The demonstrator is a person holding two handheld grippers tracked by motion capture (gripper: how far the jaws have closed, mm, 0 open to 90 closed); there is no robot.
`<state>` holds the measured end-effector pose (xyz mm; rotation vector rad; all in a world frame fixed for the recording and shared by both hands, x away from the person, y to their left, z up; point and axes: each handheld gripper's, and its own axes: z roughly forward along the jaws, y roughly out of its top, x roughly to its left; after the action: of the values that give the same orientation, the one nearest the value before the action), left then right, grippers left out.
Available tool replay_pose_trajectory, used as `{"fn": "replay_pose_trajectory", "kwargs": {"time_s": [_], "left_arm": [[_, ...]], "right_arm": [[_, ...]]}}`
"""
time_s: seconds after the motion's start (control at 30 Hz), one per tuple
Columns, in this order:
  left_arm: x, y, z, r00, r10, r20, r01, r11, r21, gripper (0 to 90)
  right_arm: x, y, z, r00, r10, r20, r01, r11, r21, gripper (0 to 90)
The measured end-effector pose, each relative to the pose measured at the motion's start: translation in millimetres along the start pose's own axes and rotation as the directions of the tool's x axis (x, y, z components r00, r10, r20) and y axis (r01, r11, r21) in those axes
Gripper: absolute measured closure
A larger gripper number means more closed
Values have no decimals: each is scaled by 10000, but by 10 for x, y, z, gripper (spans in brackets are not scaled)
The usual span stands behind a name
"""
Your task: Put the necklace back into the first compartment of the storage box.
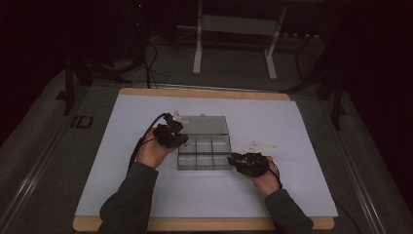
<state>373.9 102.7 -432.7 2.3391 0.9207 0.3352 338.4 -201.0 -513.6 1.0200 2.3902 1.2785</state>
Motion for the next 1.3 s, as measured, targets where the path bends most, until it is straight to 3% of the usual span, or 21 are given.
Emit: {"fn": "replay_pose_trajectory", "kwargs": {"time_s": [1.3], "left_arm": [[-6, 51, 285, 9997, 156, -183, -148, 9990, 429, 863]], "right_arm": [[3, -2, -1, 10000, -11, 5, 11, 10000, -11, 686]]}}
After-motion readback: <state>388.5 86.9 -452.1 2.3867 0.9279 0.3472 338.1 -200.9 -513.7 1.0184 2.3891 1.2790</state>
